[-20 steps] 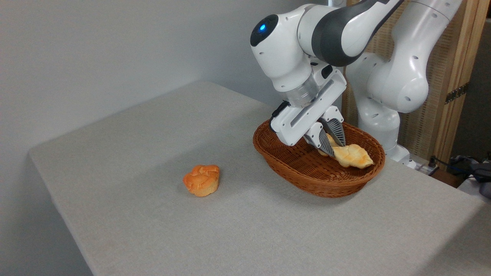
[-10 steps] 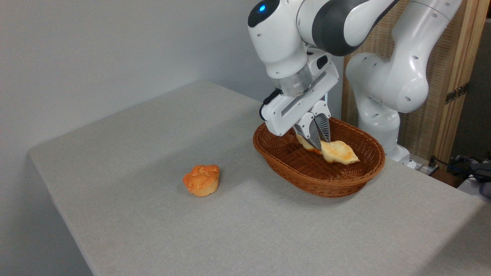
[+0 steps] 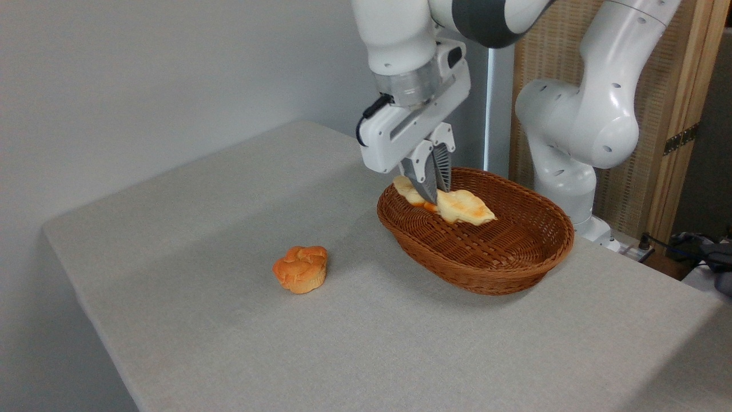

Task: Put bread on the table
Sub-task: 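Lift the croissant out of the basket and carry it beside the bun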

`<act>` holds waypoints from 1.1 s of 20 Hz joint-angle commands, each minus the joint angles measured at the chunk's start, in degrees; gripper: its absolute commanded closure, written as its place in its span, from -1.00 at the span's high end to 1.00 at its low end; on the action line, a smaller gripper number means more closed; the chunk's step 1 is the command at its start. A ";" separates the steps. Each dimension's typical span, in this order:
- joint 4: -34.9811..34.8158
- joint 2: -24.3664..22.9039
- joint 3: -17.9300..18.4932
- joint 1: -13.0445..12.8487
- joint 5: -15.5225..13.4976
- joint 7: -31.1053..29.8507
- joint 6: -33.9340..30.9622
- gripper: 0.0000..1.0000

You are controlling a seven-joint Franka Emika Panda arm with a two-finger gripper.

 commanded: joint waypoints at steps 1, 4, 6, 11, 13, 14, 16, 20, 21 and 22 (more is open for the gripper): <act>6.10 4.89 0.73 -0.21 -1.21 -4.76 0.80 -0.81; 6.99 7.35 0.65 -0.21 -1.21 -12.48 6.06 -0.76; 6.99 8.67 0.56 -0.21 -1.21 -18.54 9.49 -0.76; 10.24 13.42 0.12 -0.21 -1.12 -35.59 15.91 -0.69; 10.33 14.12 0.21 -0.21 -1.21 -40.87 17.24 -0.66; 10.33 14.56 0.29 -0.21 -1.30 -43.51 17.68 -0.63; 10.42 15.35 0.29 -0.21 -1.38 -50.53 19.60 -0.56; 10.42 16.85 0.47 -0.21 -0.77 -65.12 24.09 -0.42; 10.59 17.46 0.47 -0.21 -1.20 -67.77 24.79 -0.42; 10.59 17.90 0.47 -0.21 -1.30 -70.75 26.11 -0.37</act>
